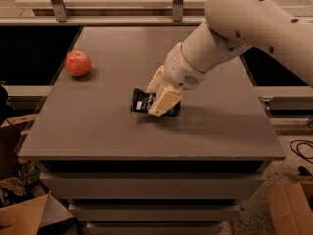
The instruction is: Move rxbar blueberry near apple
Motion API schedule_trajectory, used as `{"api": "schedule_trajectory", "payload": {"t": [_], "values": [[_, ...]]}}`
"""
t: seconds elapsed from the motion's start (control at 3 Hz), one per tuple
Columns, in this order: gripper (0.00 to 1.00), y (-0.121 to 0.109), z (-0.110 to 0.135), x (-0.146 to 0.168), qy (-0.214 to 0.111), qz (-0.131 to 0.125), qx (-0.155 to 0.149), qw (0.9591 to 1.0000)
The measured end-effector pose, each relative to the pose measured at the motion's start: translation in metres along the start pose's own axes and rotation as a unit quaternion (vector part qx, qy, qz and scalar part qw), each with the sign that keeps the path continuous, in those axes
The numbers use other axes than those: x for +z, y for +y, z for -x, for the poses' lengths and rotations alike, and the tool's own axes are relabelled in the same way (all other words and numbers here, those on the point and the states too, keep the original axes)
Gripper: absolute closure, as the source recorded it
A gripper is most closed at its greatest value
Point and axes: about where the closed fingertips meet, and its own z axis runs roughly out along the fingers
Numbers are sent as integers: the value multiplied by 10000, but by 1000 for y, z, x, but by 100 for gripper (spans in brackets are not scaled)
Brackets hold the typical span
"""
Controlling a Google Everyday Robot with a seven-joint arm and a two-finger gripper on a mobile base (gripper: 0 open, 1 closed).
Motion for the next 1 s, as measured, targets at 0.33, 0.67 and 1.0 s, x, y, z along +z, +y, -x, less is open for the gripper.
{"api": "schedule_trajectory", "payload": {"t": [0.33,0.67,1.0], "values": [[100,-14,9,-19,4,-118,-179,9998],[100,-14,9,-19,4,-118,-179,9998],[100,-21,14,-14,6,-61,-281,9996]]}}
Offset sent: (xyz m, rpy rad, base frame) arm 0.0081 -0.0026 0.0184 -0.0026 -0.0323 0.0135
